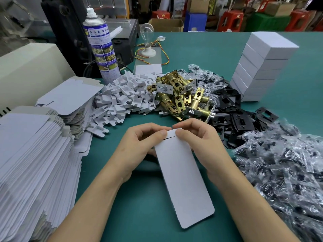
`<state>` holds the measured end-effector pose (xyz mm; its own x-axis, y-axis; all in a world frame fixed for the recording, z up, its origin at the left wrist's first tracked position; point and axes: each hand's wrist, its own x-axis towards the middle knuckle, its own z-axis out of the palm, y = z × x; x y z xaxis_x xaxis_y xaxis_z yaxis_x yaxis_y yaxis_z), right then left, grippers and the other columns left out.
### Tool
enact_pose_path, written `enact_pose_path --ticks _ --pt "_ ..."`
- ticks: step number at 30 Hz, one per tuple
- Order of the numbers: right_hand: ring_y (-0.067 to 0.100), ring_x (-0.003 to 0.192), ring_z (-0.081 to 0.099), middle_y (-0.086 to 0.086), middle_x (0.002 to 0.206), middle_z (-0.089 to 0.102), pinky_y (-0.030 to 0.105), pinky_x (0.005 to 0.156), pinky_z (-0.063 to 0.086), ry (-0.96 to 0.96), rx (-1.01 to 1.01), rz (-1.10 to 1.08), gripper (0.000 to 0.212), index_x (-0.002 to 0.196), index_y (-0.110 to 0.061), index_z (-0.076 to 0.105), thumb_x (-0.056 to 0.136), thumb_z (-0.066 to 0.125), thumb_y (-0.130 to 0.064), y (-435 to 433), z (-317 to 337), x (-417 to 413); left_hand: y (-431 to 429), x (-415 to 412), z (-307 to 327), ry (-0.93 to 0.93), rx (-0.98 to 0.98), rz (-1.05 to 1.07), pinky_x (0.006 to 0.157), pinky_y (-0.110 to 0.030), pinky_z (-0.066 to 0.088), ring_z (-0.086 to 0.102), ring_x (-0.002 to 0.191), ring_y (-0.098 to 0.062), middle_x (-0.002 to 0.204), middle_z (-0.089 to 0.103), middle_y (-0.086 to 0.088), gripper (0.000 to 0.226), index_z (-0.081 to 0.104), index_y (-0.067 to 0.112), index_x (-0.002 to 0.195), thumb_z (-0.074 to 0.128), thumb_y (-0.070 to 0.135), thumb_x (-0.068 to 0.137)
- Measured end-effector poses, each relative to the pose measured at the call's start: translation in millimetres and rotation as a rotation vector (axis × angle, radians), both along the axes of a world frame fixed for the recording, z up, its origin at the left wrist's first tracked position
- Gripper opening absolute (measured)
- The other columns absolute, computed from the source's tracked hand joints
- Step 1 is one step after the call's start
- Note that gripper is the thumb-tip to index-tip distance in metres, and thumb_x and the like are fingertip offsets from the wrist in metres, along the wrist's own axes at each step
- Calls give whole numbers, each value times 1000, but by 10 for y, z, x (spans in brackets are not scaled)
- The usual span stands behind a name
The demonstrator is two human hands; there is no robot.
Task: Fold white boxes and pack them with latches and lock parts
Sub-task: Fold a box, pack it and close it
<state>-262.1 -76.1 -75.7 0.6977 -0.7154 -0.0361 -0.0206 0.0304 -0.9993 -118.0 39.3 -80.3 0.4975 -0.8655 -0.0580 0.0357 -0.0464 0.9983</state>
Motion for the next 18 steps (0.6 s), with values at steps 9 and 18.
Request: enact_pose_path --ticks 9,18 --pt "5 76 64 -5 84 73 19 64 53 -94 -51 -234 10 90 -19 74 94 71 -11 -85 -44 -5 -41 -114 -23 -66 69 21 73 -26 62 76 96 -8 117 71 10 46 67 36 131 75 48 87" --pt "20 89 70 2 91 75 59 87 59 -260 -155 -496 4 85 -28 72 87 75 -27 25 -26 -4 -35 -367 -69 -971 175 166 93 -24 38 44 128 -2 142 42 21 112 28 34 162 71 79 69"
